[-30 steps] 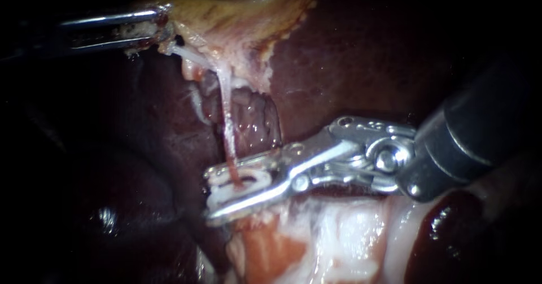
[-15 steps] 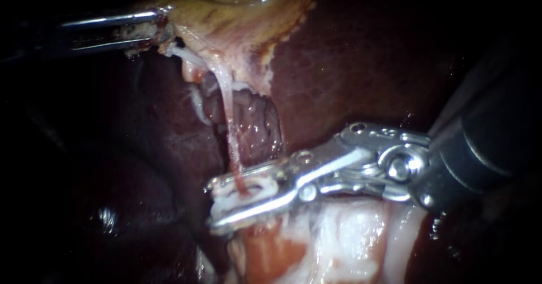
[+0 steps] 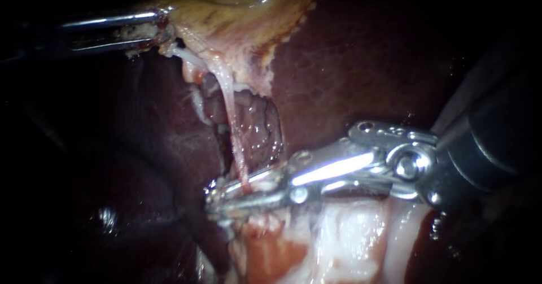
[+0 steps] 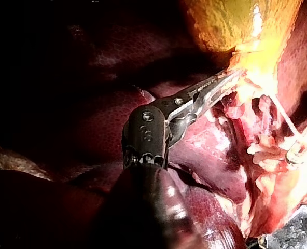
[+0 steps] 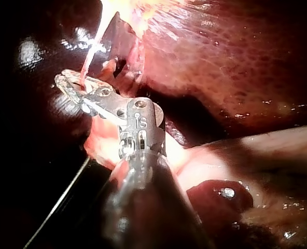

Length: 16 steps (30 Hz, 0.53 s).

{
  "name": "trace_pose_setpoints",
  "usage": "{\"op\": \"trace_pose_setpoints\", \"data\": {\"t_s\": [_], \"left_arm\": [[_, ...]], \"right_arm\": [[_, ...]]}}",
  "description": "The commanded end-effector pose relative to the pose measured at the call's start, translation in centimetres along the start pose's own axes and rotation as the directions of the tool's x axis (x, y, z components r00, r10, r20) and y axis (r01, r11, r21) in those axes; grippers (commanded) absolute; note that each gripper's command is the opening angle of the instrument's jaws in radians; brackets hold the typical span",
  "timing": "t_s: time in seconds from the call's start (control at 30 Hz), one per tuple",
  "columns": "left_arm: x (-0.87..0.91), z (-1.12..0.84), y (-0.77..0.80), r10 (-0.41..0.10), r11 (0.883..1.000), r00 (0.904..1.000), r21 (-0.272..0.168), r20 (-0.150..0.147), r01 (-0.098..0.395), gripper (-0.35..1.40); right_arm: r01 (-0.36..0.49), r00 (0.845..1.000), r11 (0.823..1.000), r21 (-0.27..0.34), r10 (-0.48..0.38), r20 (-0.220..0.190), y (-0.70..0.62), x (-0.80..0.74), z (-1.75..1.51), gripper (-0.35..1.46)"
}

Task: Clipping second clip right tube

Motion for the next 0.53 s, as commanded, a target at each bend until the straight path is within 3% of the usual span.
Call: {"op": "trace_pose_setpoints", "data": {"t_s": [0.03,0.53], "left_arm": [[0.0,0.0,0.0,0.0,1.0,1.0,0.0,0.0,0.0,-0.35],[-0.01,0.01,-0.01,0.001,1.0,1.0,0.0,0.0,-0.001,-0.35]], "right_arm": [[-0.012,1.0,1.0,0.002,0.012,0.002,-0.01,-0.02,-0.02,-0.35],[-0.011,1.0,1.0,0.005,0.011,0.001,0.0,-0.04,-0.07,-0.35]]}}
